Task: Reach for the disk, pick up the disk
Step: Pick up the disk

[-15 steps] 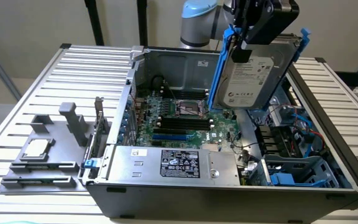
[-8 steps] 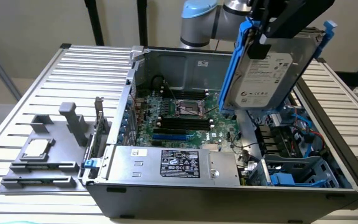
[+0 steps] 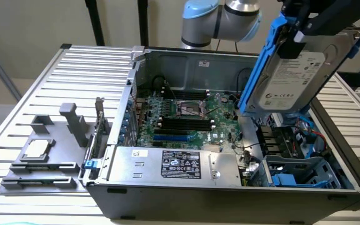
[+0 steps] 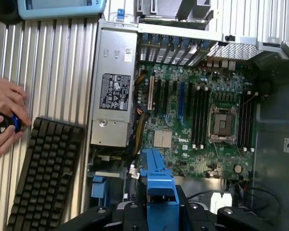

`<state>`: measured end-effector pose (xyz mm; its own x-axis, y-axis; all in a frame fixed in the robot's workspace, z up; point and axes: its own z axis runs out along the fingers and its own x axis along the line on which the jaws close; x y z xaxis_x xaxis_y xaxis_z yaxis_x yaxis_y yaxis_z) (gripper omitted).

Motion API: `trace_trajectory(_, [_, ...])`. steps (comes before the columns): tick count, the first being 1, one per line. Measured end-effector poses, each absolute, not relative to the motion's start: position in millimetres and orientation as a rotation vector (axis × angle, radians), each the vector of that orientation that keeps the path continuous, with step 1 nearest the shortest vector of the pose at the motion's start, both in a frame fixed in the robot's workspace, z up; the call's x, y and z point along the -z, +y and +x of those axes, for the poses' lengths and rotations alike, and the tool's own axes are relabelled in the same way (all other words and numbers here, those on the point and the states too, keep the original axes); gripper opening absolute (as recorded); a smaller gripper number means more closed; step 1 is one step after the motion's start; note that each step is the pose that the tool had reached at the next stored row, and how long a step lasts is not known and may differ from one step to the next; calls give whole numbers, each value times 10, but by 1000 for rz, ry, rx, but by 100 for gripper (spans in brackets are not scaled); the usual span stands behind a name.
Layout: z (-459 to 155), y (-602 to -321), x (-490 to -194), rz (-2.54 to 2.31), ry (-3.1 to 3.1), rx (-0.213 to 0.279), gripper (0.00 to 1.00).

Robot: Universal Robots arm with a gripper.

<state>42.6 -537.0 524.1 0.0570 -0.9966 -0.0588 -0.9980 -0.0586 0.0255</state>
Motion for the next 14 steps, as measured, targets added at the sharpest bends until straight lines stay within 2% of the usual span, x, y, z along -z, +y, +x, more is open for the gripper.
trace_trajectory(14, [905,-5630,-5242,-2268,2141,-95,33])
